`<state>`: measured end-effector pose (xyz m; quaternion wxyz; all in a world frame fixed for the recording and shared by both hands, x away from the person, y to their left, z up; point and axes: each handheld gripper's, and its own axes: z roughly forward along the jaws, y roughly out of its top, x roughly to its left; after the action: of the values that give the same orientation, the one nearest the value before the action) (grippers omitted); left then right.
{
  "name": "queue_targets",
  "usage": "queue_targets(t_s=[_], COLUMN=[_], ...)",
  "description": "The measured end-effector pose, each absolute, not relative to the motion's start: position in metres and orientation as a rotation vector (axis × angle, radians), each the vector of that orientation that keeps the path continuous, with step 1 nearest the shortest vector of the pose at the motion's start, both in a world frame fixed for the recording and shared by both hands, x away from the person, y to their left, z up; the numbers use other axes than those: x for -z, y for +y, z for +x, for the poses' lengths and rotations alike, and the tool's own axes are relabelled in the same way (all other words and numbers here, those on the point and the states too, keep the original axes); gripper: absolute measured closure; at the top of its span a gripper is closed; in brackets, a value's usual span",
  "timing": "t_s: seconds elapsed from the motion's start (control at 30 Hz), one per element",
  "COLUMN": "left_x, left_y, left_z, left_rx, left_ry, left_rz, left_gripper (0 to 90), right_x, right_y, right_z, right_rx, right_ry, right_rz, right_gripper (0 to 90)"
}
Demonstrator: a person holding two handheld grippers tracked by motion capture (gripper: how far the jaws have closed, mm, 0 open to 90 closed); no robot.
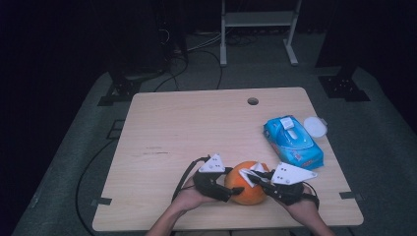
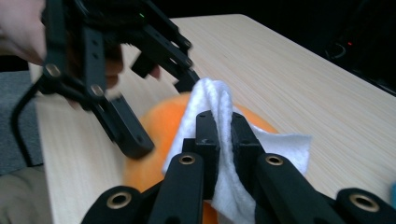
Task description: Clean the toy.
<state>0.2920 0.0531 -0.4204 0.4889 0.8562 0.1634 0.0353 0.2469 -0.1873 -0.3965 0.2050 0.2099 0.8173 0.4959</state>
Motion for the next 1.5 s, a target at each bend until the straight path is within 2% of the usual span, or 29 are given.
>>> queue_targets(t_s=[0.2,0.43,0.5,0.6,0.7,0.77,0.9,1.0,1.13,1.27,1.37,1.4,1.47,1.5], left_x=[0.421,0.425,0.426,0.428,0.431,0.432,0.424,0.414,0.41,0.424,0.424,0.424,0.425,0.425], left_y=[0.056,0.062,0.064,0.067,0.063,0.061,0.064,0.066,0.07,0.076,0.077,0.078,0.078,0.079], left_z=[0.291,0.295,0.3,0.31,0.311,0.309,0.301,0.295,0.294,0.3,0.305,0.307,0.308,0.307], left_rx=[-0.118,-0.083,-0.029,0.136,0.185,0.168,0.037,-0.121,-0.26,-0.215,-0.157,-0.132,-0.116,-0.125], left_ry=[0.363,0.389,0.419,0.52,0.54,0.528,0.465,0.369,0.29,0.305,0.381,0.405,0.429,0.429], left_rz=[2.098,2.089,2.079,2.035,2.036,2.054,2.04,2.018,2.023,2.047,2.041,2.032,2.03,2.027], left_gripper=[31.8,31.0,26.1,12.7,10.9,13.9,36.2,39.7,39.9,35.2,18.7,17.0,17.0,21.3], right_x=[0.392,0.397,0.402,0.404,0.406,0.406,0.404,0.395,0.392,0.405,0.41,0.41,0.411,0.412], right_y=[-0.176,-0.205,-0.21,-0.207,-0.201,-0.197,-0.198,-0.199,-0.196,-0.192,-0.188,-0.188,-0.186,-0.186], right_z=[0.248,0.265,0.264,0.258,0.253,0.25,0.25,0.249,0.254,0.265,0.266,0.266,0.267,0.267], right_rx=[-1.391,-1.365,-1.376,-1.377,-1.39,-1.381,-1.393,-1.42,-1.455,-1.443,-1.457,-1.456,-1.463,-1.469], right_ry=[2.295,2.259,2.262,2.261,2.276,2.28,2.257,2.217,2.185,2.234,2.23,2.227,2.227,2.227], right_rz=[0.529,0.672,0.692,0.675,0.652,0.638,0.637,0.619,0.611,0.635,0.633,0.629,0.632,0.632], right_gripper=[83.8,83.8,83.8,83.9,83.9,83.8,83.8,83.8,83.8,83.7,83.7,83.7,83.6,83.6])
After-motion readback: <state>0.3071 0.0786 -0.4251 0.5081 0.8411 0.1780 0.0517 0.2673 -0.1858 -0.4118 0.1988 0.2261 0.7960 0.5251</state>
